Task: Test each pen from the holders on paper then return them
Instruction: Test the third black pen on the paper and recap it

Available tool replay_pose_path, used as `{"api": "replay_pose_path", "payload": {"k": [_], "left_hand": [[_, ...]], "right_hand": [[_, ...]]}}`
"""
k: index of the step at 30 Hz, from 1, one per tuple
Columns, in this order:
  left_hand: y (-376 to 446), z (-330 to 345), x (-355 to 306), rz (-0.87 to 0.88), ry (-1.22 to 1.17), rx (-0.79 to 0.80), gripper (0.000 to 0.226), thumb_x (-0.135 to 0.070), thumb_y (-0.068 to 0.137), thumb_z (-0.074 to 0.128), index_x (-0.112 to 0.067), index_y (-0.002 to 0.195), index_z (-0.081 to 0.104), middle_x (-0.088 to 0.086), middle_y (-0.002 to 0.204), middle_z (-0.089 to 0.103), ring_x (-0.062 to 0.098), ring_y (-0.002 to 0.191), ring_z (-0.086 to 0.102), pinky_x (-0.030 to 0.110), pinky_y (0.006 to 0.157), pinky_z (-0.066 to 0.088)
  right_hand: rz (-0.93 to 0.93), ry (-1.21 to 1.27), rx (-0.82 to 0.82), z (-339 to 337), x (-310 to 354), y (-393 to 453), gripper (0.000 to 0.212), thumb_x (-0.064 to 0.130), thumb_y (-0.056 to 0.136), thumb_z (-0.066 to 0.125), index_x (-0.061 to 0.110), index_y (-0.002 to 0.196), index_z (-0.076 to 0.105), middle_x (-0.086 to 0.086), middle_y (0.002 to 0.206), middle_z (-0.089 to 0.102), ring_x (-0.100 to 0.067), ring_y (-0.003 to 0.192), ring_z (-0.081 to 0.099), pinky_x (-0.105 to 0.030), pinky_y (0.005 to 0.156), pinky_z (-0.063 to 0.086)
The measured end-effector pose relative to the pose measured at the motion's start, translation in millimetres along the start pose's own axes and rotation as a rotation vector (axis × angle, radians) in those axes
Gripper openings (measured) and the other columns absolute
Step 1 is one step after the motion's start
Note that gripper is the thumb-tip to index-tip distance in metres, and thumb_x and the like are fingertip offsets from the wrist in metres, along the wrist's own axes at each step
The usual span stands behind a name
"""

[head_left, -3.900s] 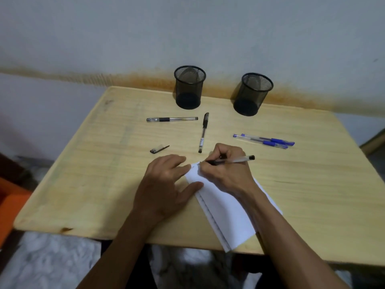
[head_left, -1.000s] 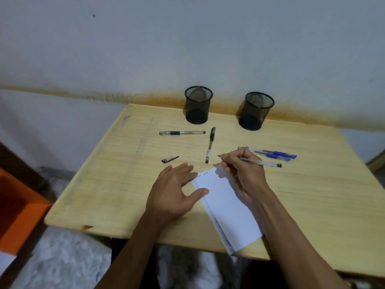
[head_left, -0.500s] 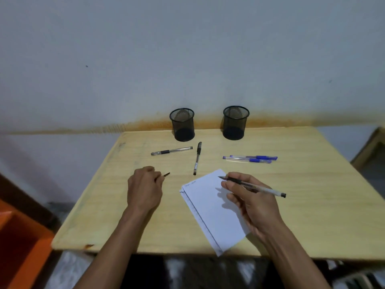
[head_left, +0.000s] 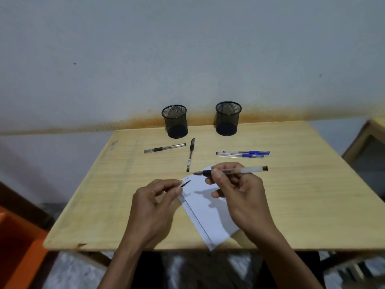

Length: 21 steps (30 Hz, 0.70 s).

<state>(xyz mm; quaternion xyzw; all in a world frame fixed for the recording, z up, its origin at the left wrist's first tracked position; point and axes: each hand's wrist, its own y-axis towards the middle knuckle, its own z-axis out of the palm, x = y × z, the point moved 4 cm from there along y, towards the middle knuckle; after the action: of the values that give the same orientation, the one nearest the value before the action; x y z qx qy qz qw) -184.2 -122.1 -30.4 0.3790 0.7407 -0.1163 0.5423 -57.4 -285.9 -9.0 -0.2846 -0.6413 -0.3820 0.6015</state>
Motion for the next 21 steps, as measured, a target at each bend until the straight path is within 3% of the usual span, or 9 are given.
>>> {"api": "replay_pose_path", "payload": {"k": [3, 6, 9, 12, 14, 16, 19, 21], "left_hand": [[-6, -1, -10, 0.092, 0.005, -0.003, 0.013, -0.016, 0.085, 0.076, -0.028, 0.091, 0.077, -0.012, 0.093, 0.074, 0.010, 0.092, 0.069, 0.019, 0.083, 0.049], [-8, -4, -16, 0.122, 0.008, -0.006, 0.017, -0.012, 0.083, 0.076, -0.028, 0.089, 0.077, -0.014, 0.091, 0.073, 0.008, 0.091, 0.069, 0.013, 0.080, 0.046], [-9, -5, -18, 0.166, 0.022, 0.007, 0.018, -0.014, 0.085, 0.076, -0.031, 0.090, 0.076, -0.014, 0.092, 0.072, 0.008, 0.091, 0.069, 0.014, 0.081, 0.046], [-10, -4, -20, 0.208, 0.032, 0.022, 0.012, -0.022, 0.084, 0.072, -0.029, 0.092, 0.076, -0.013, 0.093, 0.072, 0.008, 0.092, 0.069, 0.015, 0.082, 0.047], [-10, -3, -22, 0.220, 0.031, 0.021, 0.011, -0.023, 0.083, 0.070, -0.025, 0.092, 0.077, -0.014, 0.092, 0.073, 0.007, 0.092, 0.069, 0.016, 0.082, 0.048], [-8, -4, -24, 0.249, 0.038, 0.006, 0.012, -0.022, 0.083, 0.070, -0.023, 0.092, 0.078, -0.013, 0.089, 0.072, 0.007, 0.088, 0.069, 0.017, 0.080, 0.049], [-6, -4, -27, 0.301, 0.054, -0.023, 0.011, -0.018, 0.083, 0.070, -0.019, 0.091, 0.077, -0.011, 0.087, 0.071, 0.010, 0.085, 0.069, 0.023, 0.077, 0.051], [-6, -4, -27, 0.303, 0.034, -0.034, 0.011, -0.016, 0.084, 0.070, -0.017, 0.092, 0.077, -0.009, 0.087, 0.072, 0.012, 0.085, 0.070, 0.025, 0.077, 0.052]], "right_hand": [[-0.095, -0.139, 0.044, 6, 9, -2, 0.012, 0.036, 0.091, 0.067, 0.025, 0.091, 0.073, 0.013, 0.087, 0.074, -0.007, 0.088, 0.070, -0.027, 0.067, 0.059], [-0.123, -0.217, 0.069, 9, 12, -3, 0.015, 0.042, 0.089, 0.065, 0.029, 0.088, 0.073, 0.020, 0.087, 0.072, -0.004, 0.088, 0.069, -0.035, 0.069, 0.060], [-0.116, -0.223, 0.091, 13, 12, -5, 0.011, 0.037, 0.090, 0.067, 0.033, 0.082, 0.073, 0.022, 0.086, 0.071, -0.005, 0.083, 0.069, -0.039, 0.068, 0.058], [-0.124, -0.227, 0.114, 17, 11, -6, 0.013, 0.035, 0.090, 0.069, 0.028, 0.083, 0.076, 0.019, 0.087, 0.072, -0.007, 0.077, 0.067, -0.027, 0.059, 0.049], [-0.135, -0.206, 0.113, 20, 12, -7, 0.012, 0.036, 0.089, 0.071, 0.034, 0.080, 0.077, 0.012, 0.084, 0.072, -0.011, 0.072, 0.064, -0.026, 0.056, 0.046], [-0.144, -0.144, 0.099, 23, 15, -7, 0.014, 0.034, 0.088, 0.072, 0.040, 0.076, 0.076, 0.005, 0.080, 0.071, -0.014, 0.074, 0.063, -0.024, 0.057, 0.047], [-0.151, -0.102, 0.091, 28, 17, -6, 0.014, 0.025, 0.090, 0.073, 0.033, 0.079, 0.072, 0.003, 0.077, 0.070, -0.006, 0.072, 0.062, -0.018, 0.058, 0.050], [-0.138, -0.106, 0.114, 29, 18, -3, 0.010, 0.026, 0.091, 0.073, 0.029, 0.081, 0.073, 0.004, 0.076, 0.072, -0.005, 0.072, 0.063, -0.022, 0.061, 0.052]]}}
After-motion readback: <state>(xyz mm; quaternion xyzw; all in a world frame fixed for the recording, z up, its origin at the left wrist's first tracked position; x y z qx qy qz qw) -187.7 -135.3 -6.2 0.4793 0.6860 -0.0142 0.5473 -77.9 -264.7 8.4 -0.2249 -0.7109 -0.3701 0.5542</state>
